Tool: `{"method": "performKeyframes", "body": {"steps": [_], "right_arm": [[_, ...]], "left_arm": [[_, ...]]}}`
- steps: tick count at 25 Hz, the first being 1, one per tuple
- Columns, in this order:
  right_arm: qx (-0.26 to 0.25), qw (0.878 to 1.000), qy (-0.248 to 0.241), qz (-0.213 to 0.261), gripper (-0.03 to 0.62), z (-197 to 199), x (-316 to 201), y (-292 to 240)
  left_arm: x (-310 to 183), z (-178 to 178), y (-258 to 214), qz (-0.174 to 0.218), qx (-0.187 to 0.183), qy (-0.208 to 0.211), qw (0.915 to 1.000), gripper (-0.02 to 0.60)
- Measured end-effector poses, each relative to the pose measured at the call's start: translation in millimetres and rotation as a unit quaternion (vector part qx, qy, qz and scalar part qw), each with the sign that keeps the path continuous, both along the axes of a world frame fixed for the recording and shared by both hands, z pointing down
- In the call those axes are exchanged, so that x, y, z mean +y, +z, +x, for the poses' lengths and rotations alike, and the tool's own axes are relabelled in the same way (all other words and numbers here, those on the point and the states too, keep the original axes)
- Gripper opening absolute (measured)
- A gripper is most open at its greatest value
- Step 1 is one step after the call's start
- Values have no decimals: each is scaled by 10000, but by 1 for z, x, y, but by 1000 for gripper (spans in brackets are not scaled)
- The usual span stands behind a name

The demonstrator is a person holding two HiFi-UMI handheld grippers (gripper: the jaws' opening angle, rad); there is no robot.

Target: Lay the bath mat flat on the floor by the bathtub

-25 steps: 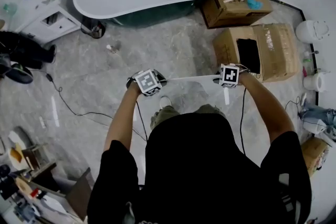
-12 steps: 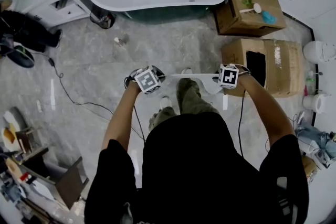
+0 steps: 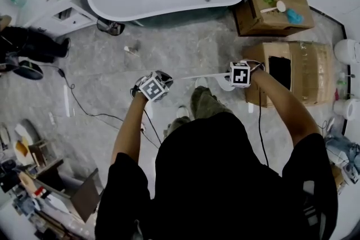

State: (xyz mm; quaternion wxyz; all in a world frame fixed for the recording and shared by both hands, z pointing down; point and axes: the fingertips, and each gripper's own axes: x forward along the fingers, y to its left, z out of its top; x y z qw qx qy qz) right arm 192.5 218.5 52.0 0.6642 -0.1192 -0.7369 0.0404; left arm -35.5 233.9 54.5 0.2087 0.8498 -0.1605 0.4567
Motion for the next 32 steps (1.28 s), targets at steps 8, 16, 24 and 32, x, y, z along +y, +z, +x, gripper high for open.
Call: {"method": "performKeyframes", "body": {"steps": [8, 16, 24, 32], "right_arm": [[-236, 9996, -171, -55, 31, 0, -44, 15], [-398, 9986, -321, -167, 31, 10, -76, 34], [-434, 9977, -352, -378, 32, 15, -105, 52], [-234, 9984, -38, -519, 32, -8, -127, 69]], "left_arm": [[-40, 3, 20, 21, -523, -30, 9986, 26], [-67, 14, 36, -302, -588, -398, 9970, 26], [-96, 18, 53, -457, -666, -556, 9952, 26], [-115, -7, 77, -631, -548, -477, 9954, 26]]}}
